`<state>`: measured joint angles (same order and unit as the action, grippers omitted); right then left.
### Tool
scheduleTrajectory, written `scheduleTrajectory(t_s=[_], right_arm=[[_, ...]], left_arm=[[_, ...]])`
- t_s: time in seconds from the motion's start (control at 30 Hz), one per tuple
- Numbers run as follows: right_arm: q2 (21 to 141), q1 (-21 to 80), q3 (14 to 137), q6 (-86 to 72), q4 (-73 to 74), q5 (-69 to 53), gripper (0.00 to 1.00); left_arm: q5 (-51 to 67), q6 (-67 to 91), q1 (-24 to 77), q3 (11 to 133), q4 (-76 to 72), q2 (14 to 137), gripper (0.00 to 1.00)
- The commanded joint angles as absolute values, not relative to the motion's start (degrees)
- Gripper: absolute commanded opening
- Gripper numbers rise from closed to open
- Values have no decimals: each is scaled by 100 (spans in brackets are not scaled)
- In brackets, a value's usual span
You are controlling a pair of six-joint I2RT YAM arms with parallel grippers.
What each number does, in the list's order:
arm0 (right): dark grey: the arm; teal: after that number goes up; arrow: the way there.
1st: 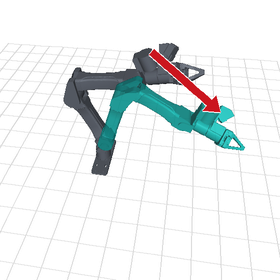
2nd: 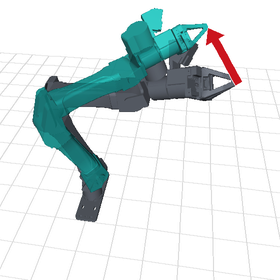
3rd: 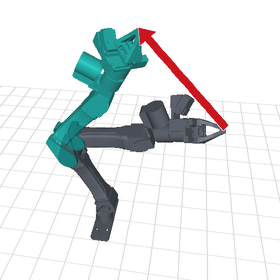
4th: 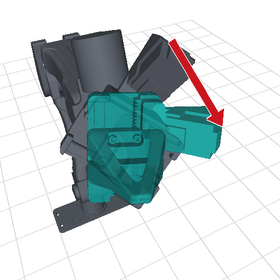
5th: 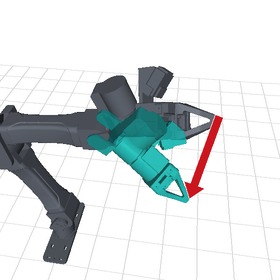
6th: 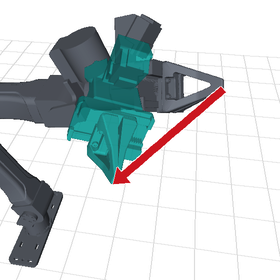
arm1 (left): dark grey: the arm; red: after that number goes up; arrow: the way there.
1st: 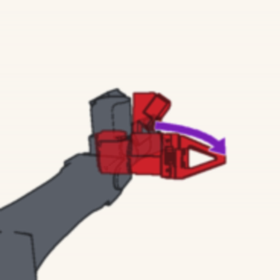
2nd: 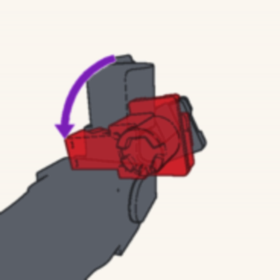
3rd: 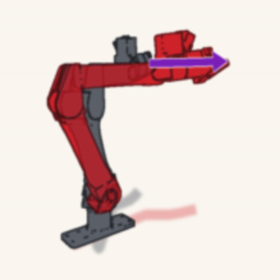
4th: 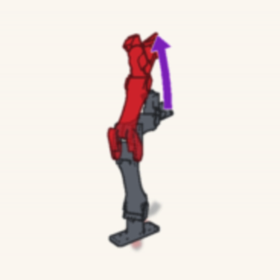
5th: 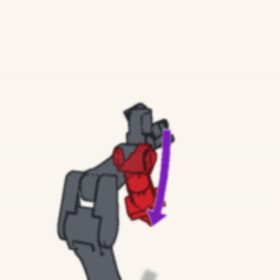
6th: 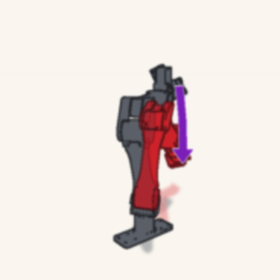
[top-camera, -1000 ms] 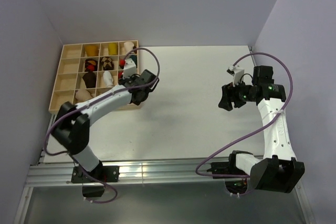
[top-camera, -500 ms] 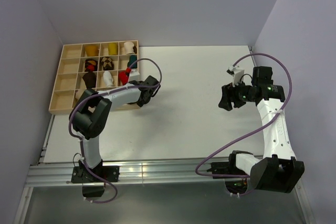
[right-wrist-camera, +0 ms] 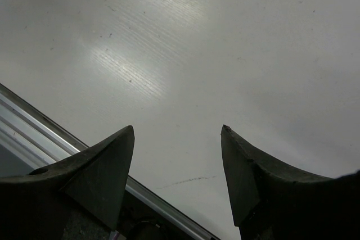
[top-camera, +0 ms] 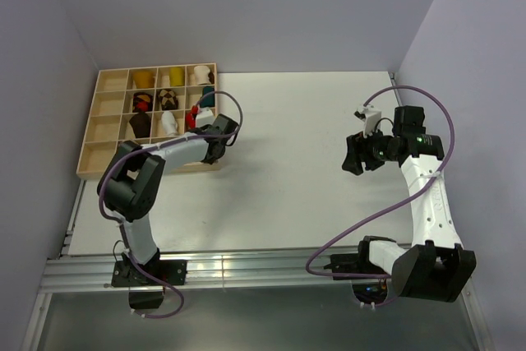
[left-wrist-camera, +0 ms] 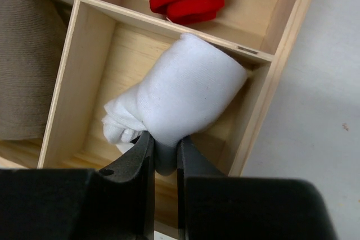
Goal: Roll the socks
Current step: Place the sock in the storage box.
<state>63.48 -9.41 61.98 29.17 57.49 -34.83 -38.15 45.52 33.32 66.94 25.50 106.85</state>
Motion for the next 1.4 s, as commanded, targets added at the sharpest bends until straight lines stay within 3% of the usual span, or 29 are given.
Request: scheduleTrajectory(t_s=[0.0,0.13,0.3,0.53,0.77,1.37], right_arm=[[6337,-949,6144,2848,5581,-3410,70],[6328,-932,6091,2813,5511,-3375,70],[6372,-897,6082,2786,5493,-3375,70],[6390,-844,6100,2769,5467,-3322,70],[6372,-800,6056,2751,5449,-3305,70],[6372,-747,6047,2707,5388,-3243,70]], left_arm=[[-2093,4702,3147,6320,1539,10776,0],[-2056,4553,3085,6319,1529,10653,3],[-2206,4377,3085,6442,1845,10381,30],[-2373,4166,3085,6609,2109,10178,44],[-2461,3973,3085,6802,2408,9888,49],[-2619,3850,3085,6829,2795,9343,48]])
